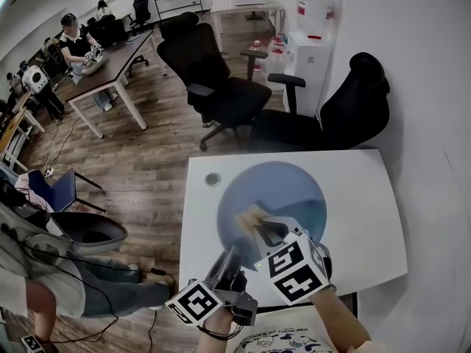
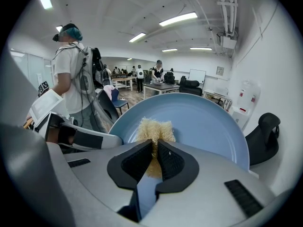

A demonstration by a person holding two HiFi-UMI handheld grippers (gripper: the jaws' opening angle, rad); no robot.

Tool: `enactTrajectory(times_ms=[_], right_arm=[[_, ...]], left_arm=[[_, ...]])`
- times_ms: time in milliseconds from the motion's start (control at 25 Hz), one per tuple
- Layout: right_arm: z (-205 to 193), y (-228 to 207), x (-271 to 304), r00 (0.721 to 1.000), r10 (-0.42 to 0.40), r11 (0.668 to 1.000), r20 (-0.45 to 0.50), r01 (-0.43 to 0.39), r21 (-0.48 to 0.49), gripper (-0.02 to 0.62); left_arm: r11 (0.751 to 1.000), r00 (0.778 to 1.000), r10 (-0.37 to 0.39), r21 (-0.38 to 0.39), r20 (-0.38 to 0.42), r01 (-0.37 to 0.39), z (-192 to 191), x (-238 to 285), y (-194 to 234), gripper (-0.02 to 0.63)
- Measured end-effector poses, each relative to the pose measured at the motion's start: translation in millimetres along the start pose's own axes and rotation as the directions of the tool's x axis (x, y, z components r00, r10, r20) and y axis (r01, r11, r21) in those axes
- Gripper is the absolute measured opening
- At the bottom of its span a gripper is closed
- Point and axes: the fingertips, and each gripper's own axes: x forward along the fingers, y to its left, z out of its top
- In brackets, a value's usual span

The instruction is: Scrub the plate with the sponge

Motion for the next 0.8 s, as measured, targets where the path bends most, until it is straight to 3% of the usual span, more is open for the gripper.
enactTrajectory(times_ms=[800], right_arm=[[-20.9, 11.7, -6.7, 0.998, 0.051, 0.998, -0.023, -0.050, 0.032, 0.044]], left_arm=[[0.998, 0.999, 0.020, -0.060, 0.040, -0.017, 5.2, -6.3, 5.5, 0.064]])
